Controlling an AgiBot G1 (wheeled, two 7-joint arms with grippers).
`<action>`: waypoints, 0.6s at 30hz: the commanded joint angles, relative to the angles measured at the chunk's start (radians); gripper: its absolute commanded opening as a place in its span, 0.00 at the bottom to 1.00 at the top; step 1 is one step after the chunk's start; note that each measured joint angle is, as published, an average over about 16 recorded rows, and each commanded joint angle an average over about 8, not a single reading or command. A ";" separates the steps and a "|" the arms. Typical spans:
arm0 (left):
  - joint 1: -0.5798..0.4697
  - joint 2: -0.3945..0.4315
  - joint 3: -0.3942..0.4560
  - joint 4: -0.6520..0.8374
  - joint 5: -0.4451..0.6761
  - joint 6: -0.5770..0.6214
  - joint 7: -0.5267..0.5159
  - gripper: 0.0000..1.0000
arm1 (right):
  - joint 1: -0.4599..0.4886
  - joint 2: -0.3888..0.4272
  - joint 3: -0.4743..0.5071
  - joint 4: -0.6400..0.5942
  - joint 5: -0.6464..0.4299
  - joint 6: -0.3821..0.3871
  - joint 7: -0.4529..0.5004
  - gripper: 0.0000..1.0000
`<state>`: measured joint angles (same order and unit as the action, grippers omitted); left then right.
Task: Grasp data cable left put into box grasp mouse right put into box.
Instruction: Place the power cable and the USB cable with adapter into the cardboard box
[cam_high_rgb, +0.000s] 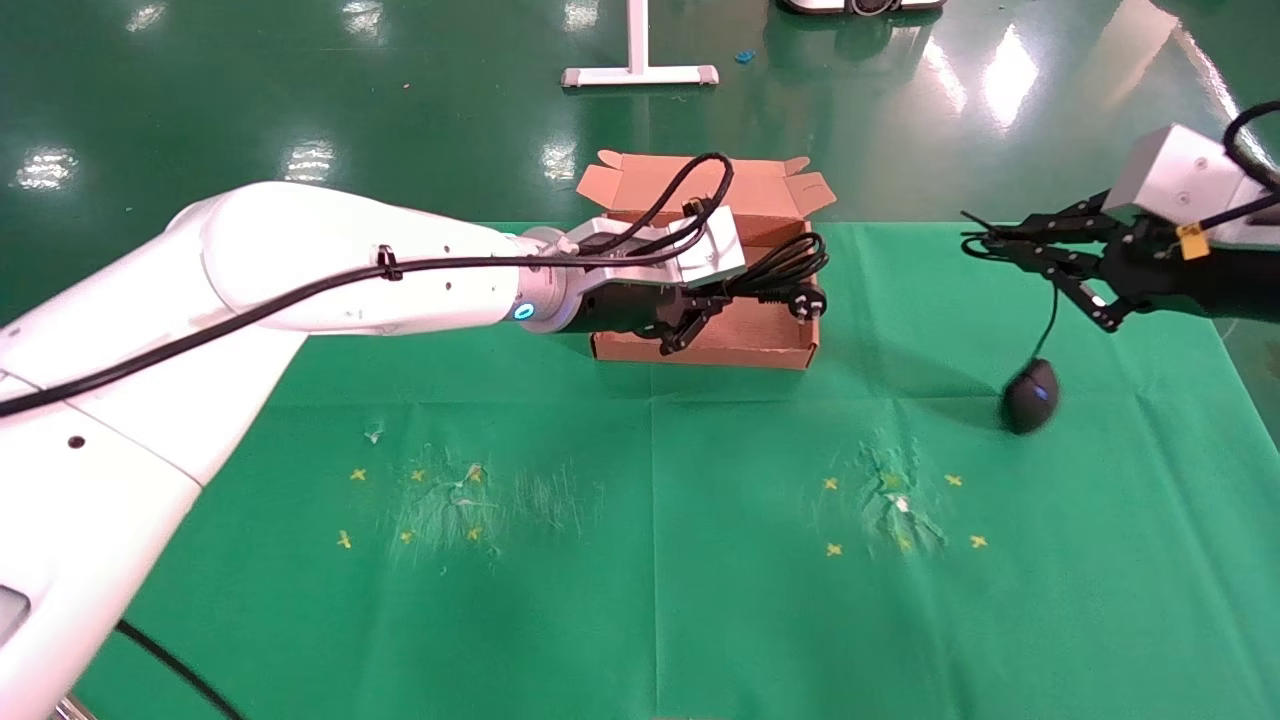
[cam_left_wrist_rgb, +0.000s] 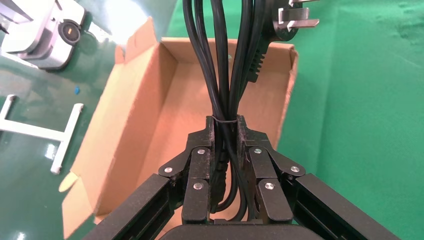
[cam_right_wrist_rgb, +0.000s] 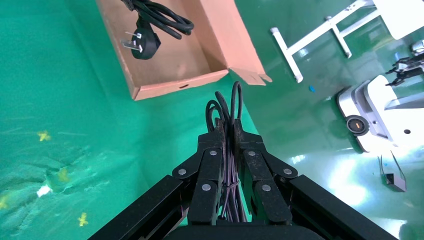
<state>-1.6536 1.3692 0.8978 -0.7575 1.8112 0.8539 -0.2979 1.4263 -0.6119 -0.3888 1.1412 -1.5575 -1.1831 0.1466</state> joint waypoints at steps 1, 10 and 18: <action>-0.009 0.000 0.040 0.016 -0.039 -0.023 0.017 1.00 | 0.007 0.004 0.005 -0.004 0.008 -0.005 -0.005 0.00; -0.066 -0.008 0.150 0.070 -0.138 -0.082 0.051 1.00 | 0.045 -0.010 0.028 -0.017 0.047 -0.003 -0.003 0.00; -0.184 -0.084 0.151 0.145 -0.150 -0.109 0.052 1.00 | 0.077 -0.039 0.032 -0.006 0.061 0.000 0.004 0.00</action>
<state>-1.8306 1.2613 1.0477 -0.6395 1.6648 0.7567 -0.2570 1.5019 -0.6556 -0.3587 1.1339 -1.4991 -1.1816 0.1480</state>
